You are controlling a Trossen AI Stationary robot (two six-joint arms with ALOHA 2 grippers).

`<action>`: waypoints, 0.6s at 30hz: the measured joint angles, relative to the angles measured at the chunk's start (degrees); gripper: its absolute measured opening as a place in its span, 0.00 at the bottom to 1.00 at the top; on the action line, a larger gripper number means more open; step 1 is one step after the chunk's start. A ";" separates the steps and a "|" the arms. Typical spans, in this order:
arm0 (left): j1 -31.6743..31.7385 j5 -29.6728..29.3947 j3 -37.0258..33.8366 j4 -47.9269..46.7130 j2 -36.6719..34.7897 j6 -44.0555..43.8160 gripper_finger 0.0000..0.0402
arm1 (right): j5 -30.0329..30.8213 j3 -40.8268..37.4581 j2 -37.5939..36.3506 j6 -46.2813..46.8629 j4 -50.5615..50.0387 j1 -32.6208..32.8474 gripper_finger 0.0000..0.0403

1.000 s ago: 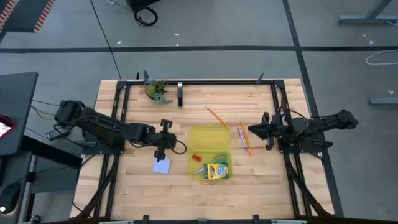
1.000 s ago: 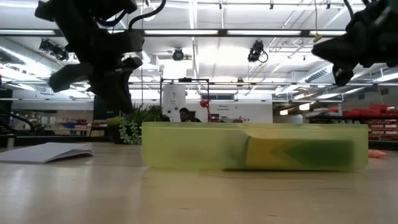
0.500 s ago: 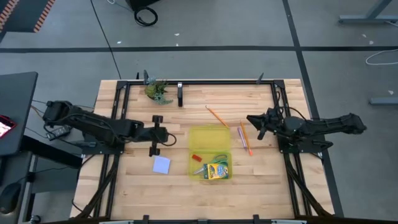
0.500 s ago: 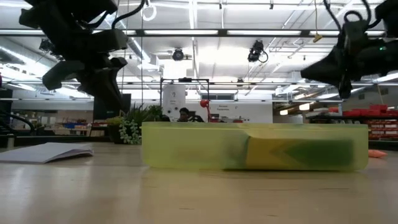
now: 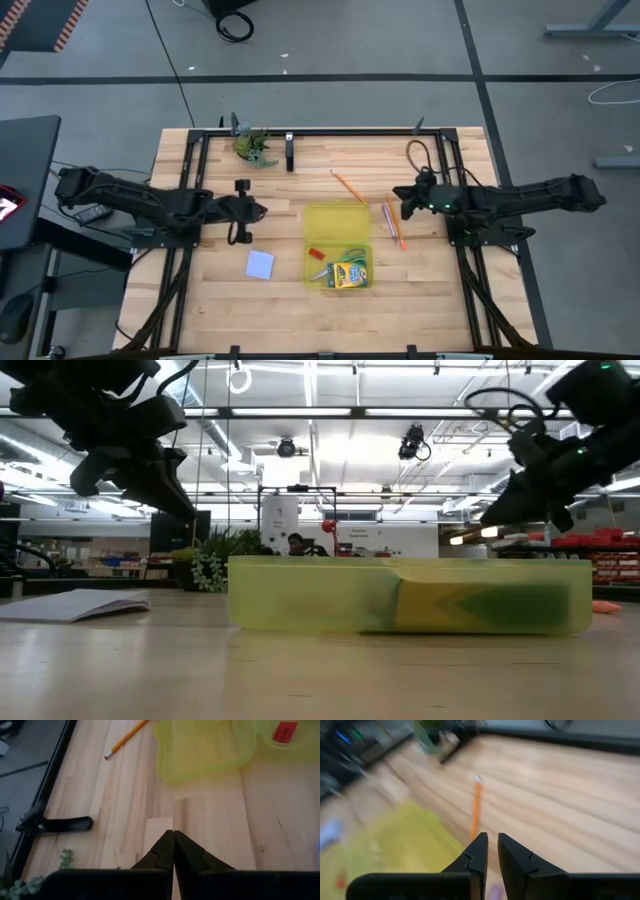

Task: Pack school essentials
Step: Put the light pink pen into the yellow supply box

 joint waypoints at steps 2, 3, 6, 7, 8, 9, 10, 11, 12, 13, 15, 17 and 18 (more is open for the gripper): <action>0.01 -0.05 -0.93 0.67 -1.10 0.00 0.04 | 0.10 2.89 4.78 1.36 -3.92 -0.08 0.13; 0.01 -0.03 -1.29 1.70 -1.44 0.01 0.04 | 0.12 4.19 7.05 1.71 -5.22 -0.08 0.13; 0.21 -0.22 -2.28 3.01 -3.10 0.02 0.03 | -0.57 8.04 14.15 1.86 -6.46 -0.09 0.13; 0.48 -0.33 -2.67 3.23 -3.45 0.02 0.02 | -0.91 9.51 16.53 1.84 -7.44 -0.12 0.13; 0.86 -0.47 -3.16 3.52 -3.94 0.02 0.01 | -1.13 11.08 18.84 1.87 -8.62 -0.12 0.13; 1.30 -0.48 -3.76 3.67 -4.73 0.02 0.01 | -1.70 12.68 20.94 1.87 -10.07 -0.12 0.14; 1.79 -0.59 -4.23 4.20 -5.18 0.02 0.01 | -2.18 14.24 22.88 1.88 -11.99 -0.13 0.15; 2.37 -0.62 -4.53 4.86 -5.54 0.03 0.01 | -2.55 15.89 24.84 1.98 -13.80 -0.19 0.17; 2.94 -0.62 -4.95 4.95 -6.26 0.03 0.01 | -3.14 17.40 26.67 2.38 -15.16 -0.19 0.19; 3.47 -0.65 -5.33 4.83 -6.94 0.02 0.02 | -3.91 18.82 28.44 3.00 -16.63 -0.21 0.21; 4.41 -0.64 -5.52 5.26 -7.82 0.02 0.03 | -5.58 21.31 31.20 3.65 -19.30 -0.32 0.25; 5.26 -0.65 -6.14 5.68 -9.44 0.07 0.05 | -7.74 23.28 33.70 3.66 -20.46 -0.44 0.30; 5.61 -0.67 -6.55 6.23 -9.97 0.07 0.05 | -8.85 24.00 34.58 3.63 -21.62 -0.54 0.32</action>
